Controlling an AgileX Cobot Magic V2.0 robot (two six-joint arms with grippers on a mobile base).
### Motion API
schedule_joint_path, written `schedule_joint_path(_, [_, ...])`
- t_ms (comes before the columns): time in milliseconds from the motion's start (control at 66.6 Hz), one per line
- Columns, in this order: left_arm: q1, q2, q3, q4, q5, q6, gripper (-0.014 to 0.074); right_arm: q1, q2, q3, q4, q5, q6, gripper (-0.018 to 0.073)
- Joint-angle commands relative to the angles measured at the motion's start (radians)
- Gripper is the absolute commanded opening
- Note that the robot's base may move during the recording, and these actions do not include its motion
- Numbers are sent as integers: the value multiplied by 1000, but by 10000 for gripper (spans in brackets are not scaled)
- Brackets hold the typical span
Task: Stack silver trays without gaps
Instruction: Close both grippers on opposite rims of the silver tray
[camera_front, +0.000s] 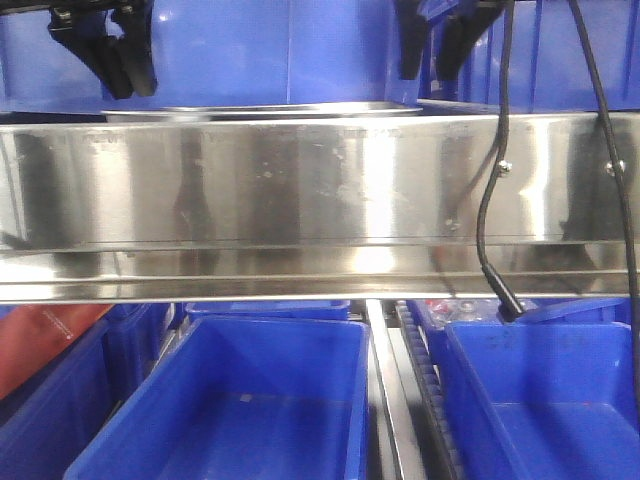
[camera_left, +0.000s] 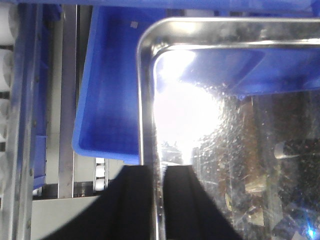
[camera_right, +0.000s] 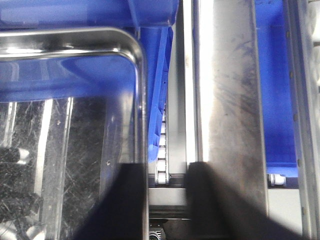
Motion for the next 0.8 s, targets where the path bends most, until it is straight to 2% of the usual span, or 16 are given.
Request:
schedule_joint_path(0, [-4, -5, -9, 17, -11, -19, 137, 2, 0, -13, -8, -20, -10, 211])
schedule_joint_path(90, [-4, -4, -9, 43, -13, -35, 217, 2, 7, -13, 5, -29, -10, 223])
schedule_joint_path(165, [1, -4, -9, 41, -15, -35, 246, 2, 14, -13, 25, -36, -10, 223])
schedule_joint_path(661, [13, 55, -9, 8, -9, -35, 246, 6, 72, -13, 46, -65, -10, 223])
schedule_joint_path(781, [13, 73, -9, 5, -18, -35, 230, 6, 79, -13, 46, -65, -10, 196])
